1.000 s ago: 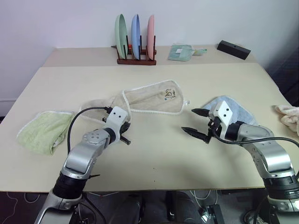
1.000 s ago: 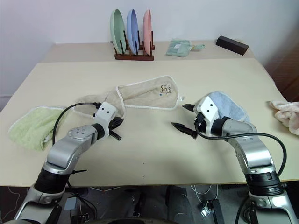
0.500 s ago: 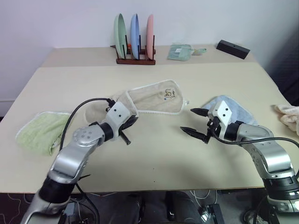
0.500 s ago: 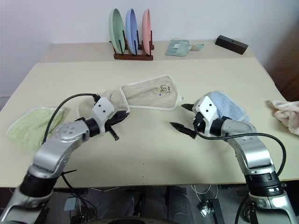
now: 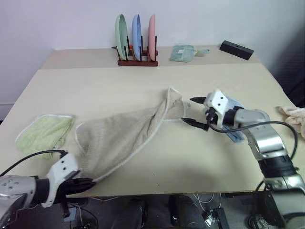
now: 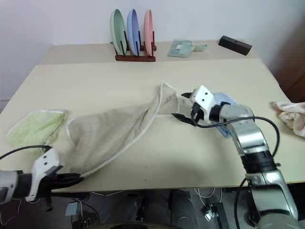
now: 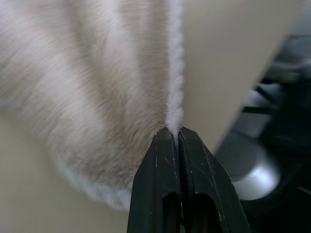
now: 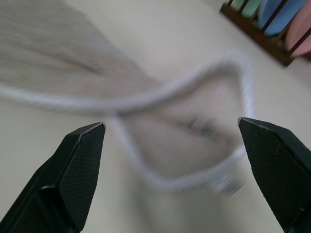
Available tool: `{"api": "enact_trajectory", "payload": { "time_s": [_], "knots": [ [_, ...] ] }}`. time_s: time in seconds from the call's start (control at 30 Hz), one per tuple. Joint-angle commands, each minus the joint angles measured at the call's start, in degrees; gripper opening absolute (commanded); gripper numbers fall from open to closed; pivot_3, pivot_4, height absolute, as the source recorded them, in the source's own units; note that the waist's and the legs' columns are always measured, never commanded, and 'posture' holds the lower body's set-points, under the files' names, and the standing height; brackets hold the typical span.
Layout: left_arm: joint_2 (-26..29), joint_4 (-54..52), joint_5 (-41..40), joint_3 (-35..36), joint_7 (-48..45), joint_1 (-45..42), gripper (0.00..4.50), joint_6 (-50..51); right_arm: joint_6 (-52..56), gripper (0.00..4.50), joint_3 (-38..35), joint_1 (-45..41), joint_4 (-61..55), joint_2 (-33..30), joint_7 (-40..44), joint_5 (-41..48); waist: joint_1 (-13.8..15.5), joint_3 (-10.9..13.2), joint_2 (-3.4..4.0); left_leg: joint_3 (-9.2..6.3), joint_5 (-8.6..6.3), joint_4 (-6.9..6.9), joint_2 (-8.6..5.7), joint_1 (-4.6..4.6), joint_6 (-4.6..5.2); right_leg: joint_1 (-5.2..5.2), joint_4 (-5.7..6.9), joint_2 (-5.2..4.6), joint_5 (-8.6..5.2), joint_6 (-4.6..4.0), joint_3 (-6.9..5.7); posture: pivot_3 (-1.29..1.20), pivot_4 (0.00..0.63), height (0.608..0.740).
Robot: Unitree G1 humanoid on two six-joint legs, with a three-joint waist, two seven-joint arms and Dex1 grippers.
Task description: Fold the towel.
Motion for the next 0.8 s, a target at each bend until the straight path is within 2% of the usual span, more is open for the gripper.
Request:
{"api": "enact_trajectory", "payload": {
  "time_s": [0.03,0.27,0.37,0.53,0.8],
  "knots": [
    [-0.97,2.73,2.6,1.17,1.33,-1.13,0.01,-4.13,-9.98,4.5,2.0,-5.24,6.46,0.78,-1.8,-6.13,-0.08,0.0,0.0,0.0,0.0,-0.02,0.01,0.0,0.0,-0.02,0.0,0.01,0.0,0.0,0.0,0.0,0.15,0.737],
    [-2.36,4.23,3.53,-2.01,3.02,-4.94,0.01,-6.55,-29.88,4.5,9.23,-13.32,18.93,0.19,-5.0,-19.11,-0.19,0.01,0.02,0.0,0.0,-0.05,0.01,-0.02,-0.02,-0.07,0.01,0.03,0.0,0.0,0.02,0.0,0.15,0.737],
    [-2.97,4.14,3.43,-2.44,3.67,-5.74,0.01,-6.65,-31.61,4.5,8.72,-14.49,20.41,-0.73,-1.98,-17.97,-0.14,0.02,0.01,0.0,0.01,-0.05,0.01,-0.03,-0.02,-0.07,0.01,0.04,0.0,0.0,0.02,0.0,0.15,0.737],
    [-3.47,4.01,3.25,-2.65,4.03,-5.97,0.01,-6.74,-33.95,4.5,9.3,-10.33,15.02,-4.86,5.51,-16.48,-0.11,0.02,0.02,-0.01,0.0,-0.05,0.01,-0.03,-0.01,-0.06,0.01,0.04,0.0,0.0,0.02,0.0,0.15,0.737],
    [-3.37,3.93,2.6,-3.83,4.36,-7.81,0.01,-5.83,-37.82,4.5,10.64,-7.45,17.73,-5.41,-1.12,-24.94,-0.35,0.05,0.07,0.0,0.01,-0.05,0.01,0.0,-0.03,-0.07,0.08,0.05,0.0,0.0,0.04,0.0,0.15,0.737]
  ]
}}
